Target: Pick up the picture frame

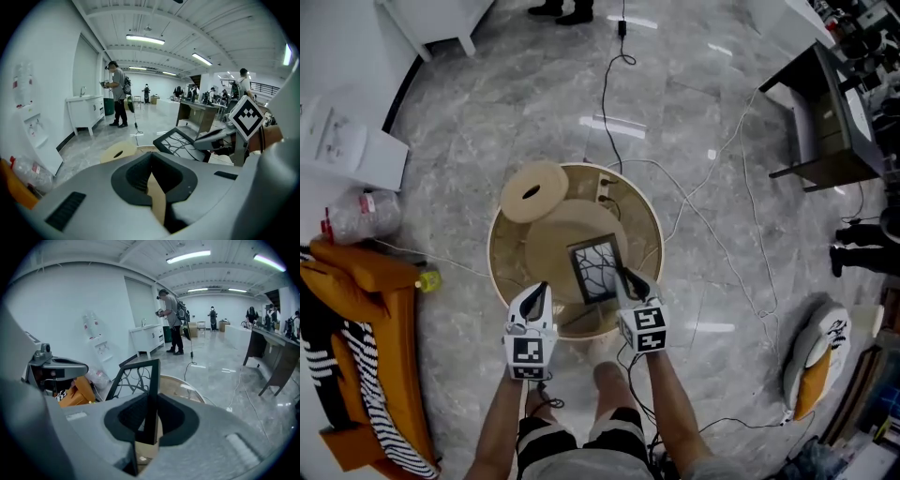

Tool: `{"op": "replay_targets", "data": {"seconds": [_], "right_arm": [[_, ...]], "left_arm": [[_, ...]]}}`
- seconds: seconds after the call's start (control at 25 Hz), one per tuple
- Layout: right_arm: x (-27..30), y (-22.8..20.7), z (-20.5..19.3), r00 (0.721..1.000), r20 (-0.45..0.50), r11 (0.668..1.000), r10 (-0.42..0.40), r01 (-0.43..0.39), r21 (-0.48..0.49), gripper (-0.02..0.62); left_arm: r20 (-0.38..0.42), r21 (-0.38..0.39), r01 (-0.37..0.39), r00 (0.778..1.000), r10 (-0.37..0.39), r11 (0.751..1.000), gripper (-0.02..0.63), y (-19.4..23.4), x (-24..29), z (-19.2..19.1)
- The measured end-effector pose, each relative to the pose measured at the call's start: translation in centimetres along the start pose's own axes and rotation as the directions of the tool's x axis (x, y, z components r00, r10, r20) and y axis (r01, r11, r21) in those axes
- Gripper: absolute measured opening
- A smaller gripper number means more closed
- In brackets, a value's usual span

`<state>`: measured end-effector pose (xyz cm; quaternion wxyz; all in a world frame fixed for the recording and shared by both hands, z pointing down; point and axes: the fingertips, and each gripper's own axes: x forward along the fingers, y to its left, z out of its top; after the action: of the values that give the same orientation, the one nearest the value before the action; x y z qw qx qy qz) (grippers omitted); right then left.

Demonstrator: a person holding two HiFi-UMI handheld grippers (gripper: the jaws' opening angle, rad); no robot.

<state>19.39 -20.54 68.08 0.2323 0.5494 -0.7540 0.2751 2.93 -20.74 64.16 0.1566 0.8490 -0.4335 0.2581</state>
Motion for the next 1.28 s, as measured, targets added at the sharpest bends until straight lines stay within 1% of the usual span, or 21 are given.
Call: {"op": "replay_targets", "data": {"seconds": [0.16,0.28,0.52,0.68,0.8,0.96,1.28], "right_arm": [[-3.6,0.5,3.3,0.998,0.055,0.999,-0.038,0.038,0.009,0.064],[-6.6,0.8,5.9,0.993,0.102,0.998,-0.066,0.064,0.024,0.064],[-12.7,1.8,10.1,0.973,0.198,0.992,-0.117,0.106,0.063,0.064],[-17.1,2.4,12.6,0.951,0.267,0.987,-0.158,0.14,0.085,0.064],[-20.1,3.2,13.8,0.931,0.315,0.982,-0.185,0.161,0.102,0.064],[-24.4,4.4,14.4,0.908,0.355,0.975,-0.221,0.197,0.103,0.064],[-32.4,6.2,14.8,0.85,0.423,0.949,-0.314,0.286,0.131,0.064]], "left_arm": [[0.043,0.031,0.022,0.999,-0.023,0.999,0.017,-0.3,-1.9,3.9],[0.077,0.068,0.043,0.996,-0.048,0.997,0.017,-1.0,-3.5,7.0],[0.137,0.122,0.066,0.987,-0.083,0.99,0.017,-2.5,-7.4,12.2],[0.173,0.153,0.074,0.98,-0.101,0.985,0.017,-3.2,-10.5,15.2],[0.199,0.174,0.081,0.973,-0.116,0.981,0.017,-3.6,-13.0,16.6],[0.227,0.2,0.095,0.964,-0.14,0.975,0.017,-4.3,-16.4,17.7],[0.288,0.266,0.144,0.932,-0.221,0.953,0.017,-6.5,-21.7,20.0]]}}
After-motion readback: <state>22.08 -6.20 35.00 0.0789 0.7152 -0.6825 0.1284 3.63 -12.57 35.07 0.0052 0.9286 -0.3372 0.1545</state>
